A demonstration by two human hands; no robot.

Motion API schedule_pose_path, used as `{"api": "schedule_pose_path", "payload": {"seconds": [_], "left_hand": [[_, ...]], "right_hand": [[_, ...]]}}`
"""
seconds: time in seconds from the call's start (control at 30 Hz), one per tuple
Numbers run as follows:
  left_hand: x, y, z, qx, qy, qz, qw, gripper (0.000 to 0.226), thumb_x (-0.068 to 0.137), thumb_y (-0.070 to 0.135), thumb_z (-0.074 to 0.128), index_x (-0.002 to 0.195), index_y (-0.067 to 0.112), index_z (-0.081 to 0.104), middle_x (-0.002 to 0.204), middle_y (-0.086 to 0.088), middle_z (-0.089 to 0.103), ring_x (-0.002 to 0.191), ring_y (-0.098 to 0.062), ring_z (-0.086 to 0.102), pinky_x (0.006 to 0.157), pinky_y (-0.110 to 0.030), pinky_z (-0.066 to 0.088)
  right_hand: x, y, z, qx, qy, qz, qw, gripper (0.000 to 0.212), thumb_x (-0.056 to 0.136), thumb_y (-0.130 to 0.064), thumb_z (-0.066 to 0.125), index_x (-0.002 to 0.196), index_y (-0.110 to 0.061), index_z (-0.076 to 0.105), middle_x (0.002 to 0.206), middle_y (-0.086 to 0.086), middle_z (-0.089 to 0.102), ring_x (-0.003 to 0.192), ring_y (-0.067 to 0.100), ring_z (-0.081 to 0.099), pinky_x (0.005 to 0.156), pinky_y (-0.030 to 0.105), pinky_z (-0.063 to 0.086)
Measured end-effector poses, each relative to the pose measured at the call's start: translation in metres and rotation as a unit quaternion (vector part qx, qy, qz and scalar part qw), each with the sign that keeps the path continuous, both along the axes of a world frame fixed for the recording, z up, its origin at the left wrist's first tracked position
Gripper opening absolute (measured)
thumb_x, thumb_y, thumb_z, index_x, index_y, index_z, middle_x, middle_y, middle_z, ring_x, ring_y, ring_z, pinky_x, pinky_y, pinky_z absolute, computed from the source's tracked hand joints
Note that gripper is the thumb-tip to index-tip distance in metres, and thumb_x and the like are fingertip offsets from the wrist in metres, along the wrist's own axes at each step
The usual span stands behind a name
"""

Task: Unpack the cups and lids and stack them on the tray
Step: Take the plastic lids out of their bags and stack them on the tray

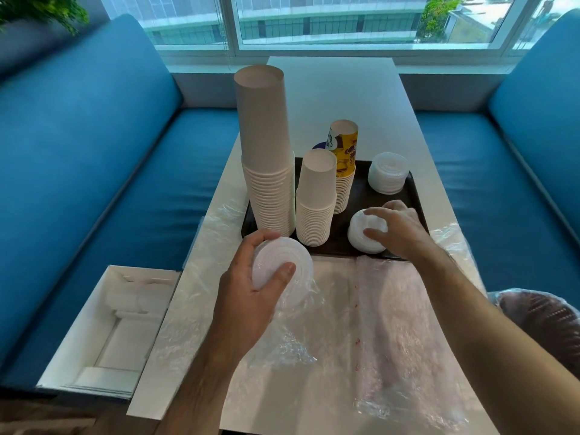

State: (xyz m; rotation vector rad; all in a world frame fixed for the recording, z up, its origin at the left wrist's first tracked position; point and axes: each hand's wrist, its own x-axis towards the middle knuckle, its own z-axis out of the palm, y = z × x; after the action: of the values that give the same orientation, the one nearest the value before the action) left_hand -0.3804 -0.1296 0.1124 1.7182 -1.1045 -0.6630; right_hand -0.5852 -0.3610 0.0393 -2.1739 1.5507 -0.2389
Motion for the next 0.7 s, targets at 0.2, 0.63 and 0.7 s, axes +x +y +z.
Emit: {"api": "schedule_pose_path", "payload": {"seconds": [0.2,0.63,0.7], "left_hand": [[0.002,0.001,0.000,0.001,0.005,0.010,1.000,0.041,0.088,0.037,0.071,0.111,0.059,0.046,0.101,0.054,0.043,0.105,0.006,0.053,0.085,-0.039,0.062],[-0.003,-0.004,0.001,0.009,0.019,-0.029,0.999,0.043,0.090,0.037,0.067,0.116,0.059,0.041,0.114,0.046,0.036,0.100,0.002,0.052,0.073,-0.015,0.059],[-0.004,-0.005,0.002,0.016,0.020,-0.048,0.999,0.039,0.087,0.044,0.063,0.116,0.061,0.043,0.115,0.048,0.038,0.105,0.003,0.054,0.089,-0.028,0.059]], "right_hand": [[-0.003,0.011,-0.009,-0.027,-0.023,-0.024,0.999,0.049,0.090,-0.030,0.076,0.137,-0.028,0.061,0.142,0.008,0.047,0.129,0.030,0.040,0.100,0.041,0.043],[0.027,0.056,0.053,-0.046,-0.214,0.059,0.974,0.028,0.095,-0.026,0.068,0.122,-0.026,0.070,0.120,-0.007,0.066,0.101,0.009,0.063,0.089,0.030,0.058],[0.037,0.078,0.072,0.005,-0.264,0.137,0.955,0.022,0.094,-0.026,0.069,0.116,-0.028,0.072,0.107,-0.014,0.068,0.095,0.006,0.065,0.085,0.024,0.058]]}}
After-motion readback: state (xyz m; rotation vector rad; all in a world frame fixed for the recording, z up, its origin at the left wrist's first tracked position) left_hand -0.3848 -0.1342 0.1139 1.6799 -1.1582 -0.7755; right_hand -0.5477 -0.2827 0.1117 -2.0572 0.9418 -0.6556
